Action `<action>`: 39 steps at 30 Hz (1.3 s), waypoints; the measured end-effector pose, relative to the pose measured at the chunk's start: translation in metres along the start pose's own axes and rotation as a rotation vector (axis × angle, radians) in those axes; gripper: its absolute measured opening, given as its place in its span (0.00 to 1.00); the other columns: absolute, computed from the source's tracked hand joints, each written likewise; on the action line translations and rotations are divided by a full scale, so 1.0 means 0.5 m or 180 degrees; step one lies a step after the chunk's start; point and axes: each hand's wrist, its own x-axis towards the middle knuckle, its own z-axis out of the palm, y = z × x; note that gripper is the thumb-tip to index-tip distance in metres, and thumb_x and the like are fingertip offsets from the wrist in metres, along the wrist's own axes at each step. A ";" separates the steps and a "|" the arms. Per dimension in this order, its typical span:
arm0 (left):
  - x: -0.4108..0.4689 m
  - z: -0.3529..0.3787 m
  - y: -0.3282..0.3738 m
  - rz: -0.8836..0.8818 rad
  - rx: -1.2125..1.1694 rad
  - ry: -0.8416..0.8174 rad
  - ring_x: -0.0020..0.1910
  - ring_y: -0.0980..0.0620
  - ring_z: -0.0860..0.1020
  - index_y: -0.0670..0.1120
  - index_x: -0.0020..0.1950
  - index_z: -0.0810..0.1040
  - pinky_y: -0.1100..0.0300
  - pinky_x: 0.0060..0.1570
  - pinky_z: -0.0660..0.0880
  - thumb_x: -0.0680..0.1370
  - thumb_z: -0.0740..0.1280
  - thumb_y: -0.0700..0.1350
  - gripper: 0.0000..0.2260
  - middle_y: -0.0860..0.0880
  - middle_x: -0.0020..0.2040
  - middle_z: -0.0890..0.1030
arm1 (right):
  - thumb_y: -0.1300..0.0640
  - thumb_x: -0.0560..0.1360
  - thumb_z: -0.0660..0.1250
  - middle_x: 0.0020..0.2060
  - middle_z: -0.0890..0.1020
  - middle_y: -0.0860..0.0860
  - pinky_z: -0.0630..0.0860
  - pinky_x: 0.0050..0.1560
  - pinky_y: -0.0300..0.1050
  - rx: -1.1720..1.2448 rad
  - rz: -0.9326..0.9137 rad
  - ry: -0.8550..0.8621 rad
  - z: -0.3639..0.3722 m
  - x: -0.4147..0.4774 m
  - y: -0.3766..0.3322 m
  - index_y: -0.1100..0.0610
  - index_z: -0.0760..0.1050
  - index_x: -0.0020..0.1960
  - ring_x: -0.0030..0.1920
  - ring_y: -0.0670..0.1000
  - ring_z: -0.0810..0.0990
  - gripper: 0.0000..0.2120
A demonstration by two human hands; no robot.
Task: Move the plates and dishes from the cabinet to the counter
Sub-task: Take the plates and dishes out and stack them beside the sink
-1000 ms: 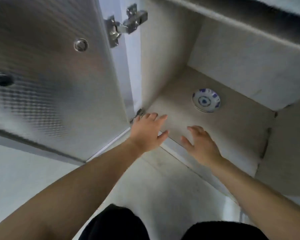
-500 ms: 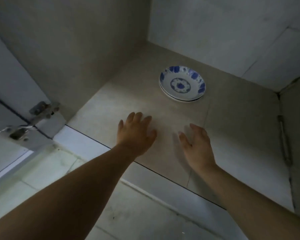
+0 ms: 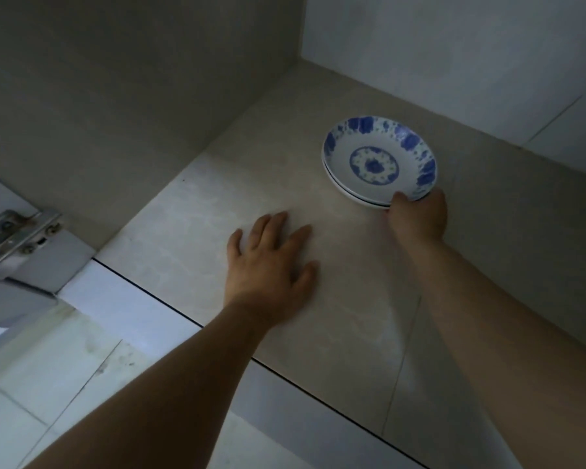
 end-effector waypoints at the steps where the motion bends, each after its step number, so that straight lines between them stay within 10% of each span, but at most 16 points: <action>1: 0.000 -0.001 -0.001 -0.0002 -0.0007 -0.0004 0.76 0.50 0.48 0.62 0.73 0.55 0.43 0.72 0.43 0.73 0.44 0.65 0.29 0.51 0.77 0.54 | 0.63 0.72 0.64 0.59 0.78 0.59 0.73 0.55 0.47 -0.0007 0.0045 0.0007 0.000 0.003 0.000 0.64 0.71 0.62 0.60 0.57 0.77 0.19; 6: 0.000 -0.006 0.001 0.0024 0.0007 -0.0024 0.76 0.50 0.49 0.61 0.73 0.56 0.43 0.72 0.43 0.74 0.47 0.64 0.27 0.51 0.77 0.54 | 0.65 0.67 0.65 0.54 0.81 0.58 0.72 0.47 0.41 -0.0087 0.0116 -0.0138 -0.036 -0.014 0.020 0.63 0.75 0.58 0.55 0.56 0.79 0.19; 11: 0.002 -0.007 -0.005 0.0037 0.0057 -0.0196 0.76 0.50 0.46 0.61 0.74 0.54 0.45 0.72 0.42 0.75 0.47 0.63 0.27 0.51 0.78 0.51 | 0.65 0.67 0.65 0.42 0.84 0.53 0.80 0.49 0.56 -0.0134 -0.0103 -0.0386 -0.117 -0.089 0.081 0.52 0.78 0.43 0.46 0.55 0.82 0.10; 14: 0.012 -0.014 -0.016 0.0168 0.0265 -0.0624 0.76 0.49 0.43 0.61 0.75 0.48 0.45 0.72 0.41 0.78 0.49 0.63 0.26 0.51 0.78 0.45 | 0.63 0.69 0.65 0.34 0.80 0.51 0.76 0.37 0.43 -0.0267 -0.0229 -0.0607 -0.164 -0.137 0.115 0.55 0.74 0.37 0.35 0.46 0.78 0.04; 20: -0.086 -0.035 -0.047 0.0396 0.0223 -0.0387 0.76 0.48 0.50 0.57 0.75 0.53 0.48 0.72 0.49 0.74 0.38 0.64 0.31 0.49 0.78 0.52 | 0.54 0.68 0.67 0.48 0.81 0.50 0.73 0.43 0.41 -0.0306 -0.0051 -0.0875 -0.255 -0.256 0.146 0.55 0.74 0.56 0.47 0.51 0.79 0.17; 30: -0.127 -0.077 0.083 0.0542 -0.0860 -0.0423 0.61 0.46 0.74 0.51 0.74 0.59 0.51 0.57 0.73 0.79 0.45 0.60 0.26 0.45 0.66 0.72 | 0.50 0.77 0.60 0.57 0.76 0.50 0.71 0.50 0.34 -0.0846 -0.0521 -0.1101 -0.340 -0.309 0.186 0.51 0.67 0.64 0.57 0.51 0.77 0.17; 33: -0.117 -0.069 0.138 0.0373 -0.1205 -0.0494 0.58 0.46 0.75 0.50 0.75 0.56 0.53 0.54 0.73 0.81 0.49 0.55 0.23 0.43 0.62 0.75 | 0.52 0.80 0.55 0.68 0.68 0.55 0.67 0.60 0.42 -0.0924 -0.0375 -0.0888 -0.314 -0.282 0.158 0.55 0.55 0.74 0.65 0.55 0.71 0.24; 39: -0.131 -0.053 0.181 -0.0131 -0.1348 -0.0355 0.56 0.44 0.75 0.52 0.75 0.56 0.51 0.55 0.73 0.81 0.51 0.49 0.21 0.42 0.61 0.74 | 0.54 0.81 0.52 0.66 0.70 0.57 0.63 0.56 0.39 -0.0857 -0.0299 -0.0494 -0.281 -0.290 0.166 0.55 0.61 0.72 0.62 0.56 0.72 0.21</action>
